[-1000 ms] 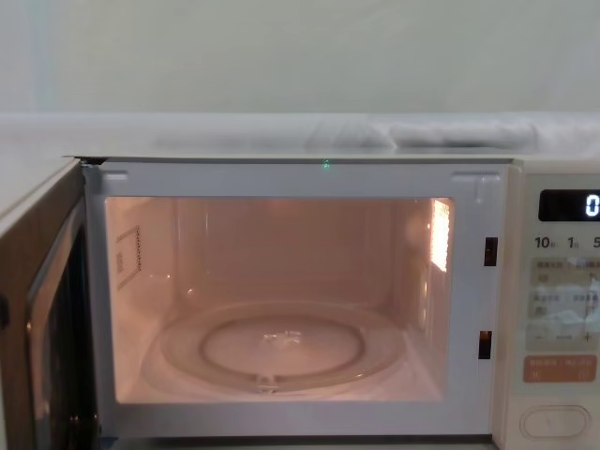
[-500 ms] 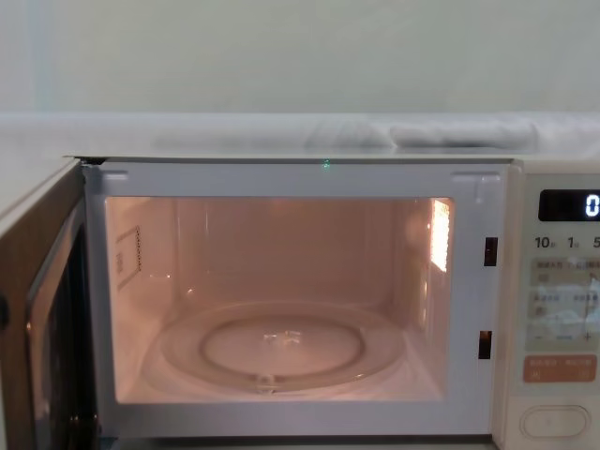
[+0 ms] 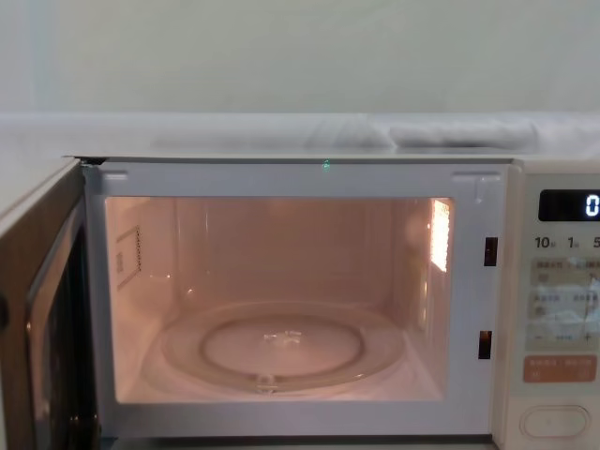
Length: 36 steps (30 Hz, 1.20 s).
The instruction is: Press the button to open the microwave door with one hand; close the microwave door with the other hand.
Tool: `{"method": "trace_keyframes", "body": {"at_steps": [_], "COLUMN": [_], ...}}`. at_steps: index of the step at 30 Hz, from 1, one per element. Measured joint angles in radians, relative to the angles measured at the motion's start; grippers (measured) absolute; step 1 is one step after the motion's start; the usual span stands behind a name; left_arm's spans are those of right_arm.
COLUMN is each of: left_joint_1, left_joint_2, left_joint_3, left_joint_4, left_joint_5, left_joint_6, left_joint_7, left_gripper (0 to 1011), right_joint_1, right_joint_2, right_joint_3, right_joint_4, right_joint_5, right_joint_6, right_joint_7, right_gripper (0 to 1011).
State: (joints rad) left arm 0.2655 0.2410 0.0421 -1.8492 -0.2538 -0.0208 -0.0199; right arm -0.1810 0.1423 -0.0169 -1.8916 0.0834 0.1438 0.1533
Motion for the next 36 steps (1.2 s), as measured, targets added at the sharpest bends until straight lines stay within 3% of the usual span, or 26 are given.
{"method": "trace_keyframes", "body": {"at_steps": [21,27,36], "left_joint_1": [0.007,0.016,0.022], "left_joint_2": [0.000,0.001,0.003], "left_joint_3": [-0.005,-0.026,-0.086], "left_joint_4": [0.000,-0.021,-0.094], "left_joint_5": [0.007,0.015,-0.016], "left_joint_6": [-0.015,-0.030,0.032], "left_joint_7": [-0.010,-0.044,-0.086], "left_gripper": [0,0,0], "right_joint_1": [0.000,0.000,0.000], "right_joint_2": [0.000,0.000,0.000], "right_joint_3": [0.000,0.000,0.000], "right_joint_4": [0.000,0.000,0.000], "right_joint_5": [0.000,0.000,0.000], "right_joint_6": [0.000,0.000,0.000], "right_joint_7": [0.000,0.000,0.000], "right_gripper": [1002,1002,1002]}}
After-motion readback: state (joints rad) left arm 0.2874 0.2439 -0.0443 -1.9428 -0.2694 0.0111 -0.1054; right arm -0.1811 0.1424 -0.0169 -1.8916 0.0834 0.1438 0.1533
